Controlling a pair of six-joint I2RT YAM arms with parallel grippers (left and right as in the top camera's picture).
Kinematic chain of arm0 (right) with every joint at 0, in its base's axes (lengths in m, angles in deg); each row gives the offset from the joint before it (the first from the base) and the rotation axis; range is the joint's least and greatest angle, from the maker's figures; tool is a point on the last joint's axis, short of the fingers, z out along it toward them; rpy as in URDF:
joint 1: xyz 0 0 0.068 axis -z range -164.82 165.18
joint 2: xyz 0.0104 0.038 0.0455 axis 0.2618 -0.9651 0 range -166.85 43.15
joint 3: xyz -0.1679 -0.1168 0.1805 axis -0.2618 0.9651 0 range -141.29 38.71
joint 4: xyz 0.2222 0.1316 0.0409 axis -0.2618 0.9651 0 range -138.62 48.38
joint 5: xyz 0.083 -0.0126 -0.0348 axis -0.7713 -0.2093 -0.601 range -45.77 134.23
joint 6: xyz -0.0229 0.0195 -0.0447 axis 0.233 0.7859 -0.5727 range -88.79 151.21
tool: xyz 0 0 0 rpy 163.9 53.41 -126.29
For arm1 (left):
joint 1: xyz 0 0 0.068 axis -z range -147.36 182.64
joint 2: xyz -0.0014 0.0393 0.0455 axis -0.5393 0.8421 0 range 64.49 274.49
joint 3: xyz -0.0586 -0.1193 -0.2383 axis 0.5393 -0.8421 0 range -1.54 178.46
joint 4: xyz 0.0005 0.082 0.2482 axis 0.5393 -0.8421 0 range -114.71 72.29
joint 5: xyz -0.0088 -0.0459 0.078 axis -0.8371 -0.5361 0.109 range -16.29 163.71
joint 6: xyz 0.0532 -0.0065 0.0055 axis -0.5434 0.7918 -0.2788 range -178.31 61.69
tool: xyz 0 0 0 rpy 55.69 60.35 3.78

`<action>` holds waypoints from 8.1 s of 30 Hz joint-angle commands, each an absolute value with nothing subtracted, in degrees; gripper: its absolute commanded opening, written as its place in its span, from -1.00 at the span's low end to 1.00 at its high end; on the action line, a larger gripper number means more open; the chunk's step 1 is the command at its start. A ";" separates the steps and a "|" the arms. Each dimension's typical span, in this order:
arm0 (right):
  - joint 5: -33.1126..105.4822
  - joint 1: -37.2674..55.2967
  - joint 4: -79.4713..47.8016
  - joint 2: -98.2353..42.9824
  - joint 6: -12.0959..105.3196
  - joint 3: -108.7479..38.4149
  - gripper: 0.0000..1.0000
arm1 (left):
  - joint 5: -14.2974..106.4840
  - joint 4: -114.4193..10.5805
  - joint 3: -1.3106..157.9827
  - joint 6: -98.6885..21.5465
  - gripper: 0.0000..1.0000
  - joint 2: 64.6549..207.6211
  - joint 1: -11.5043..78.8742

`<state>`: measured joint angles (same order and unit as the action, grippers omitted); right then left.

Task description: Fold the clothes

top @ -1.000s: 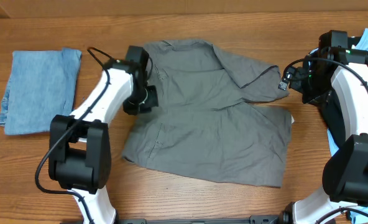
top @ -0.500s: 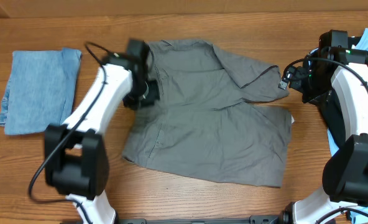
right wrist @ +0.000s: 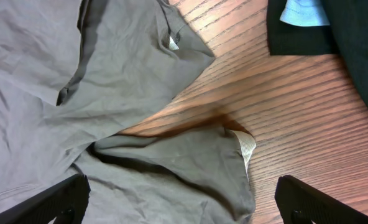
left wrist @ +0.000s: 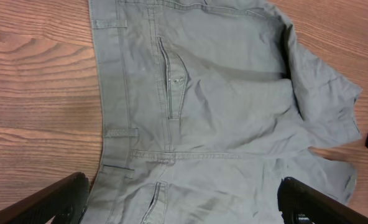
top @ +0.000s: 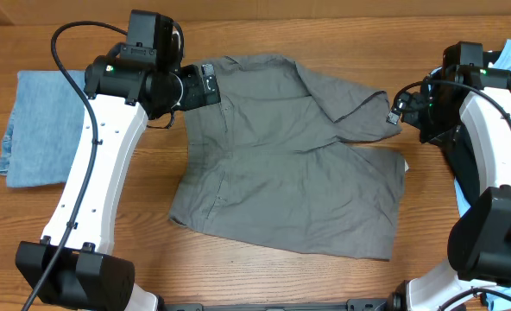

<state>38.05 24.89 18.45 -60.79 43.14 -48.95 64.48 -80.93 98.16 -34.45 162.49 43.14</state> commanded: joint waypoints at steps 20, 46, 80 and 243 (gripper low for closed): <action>52.70 1.24 -4.46 -63.53 18.72 -49.12 0.51 | 63.99 -80.91 98.27 -34.28 1.00 162.77 43.25; 47.50 0.68 -8.33 -76.47 16.23 -48.18 0.50 | 63.99 -80.91 98.27 -34.28 1.00 162.77 43.25; 68.57 6.32 -38.05 -76.33 15.75 -54.65 -0.92 | 63.99 -80.93 98.27 -34.28 1.00 162.77 43.25; 43.12 9.44 10.38 -62.26 40.56 -65.80 -0.61 | 63.99 -80.91 98.27 -34.28 1.00 162.77 43.25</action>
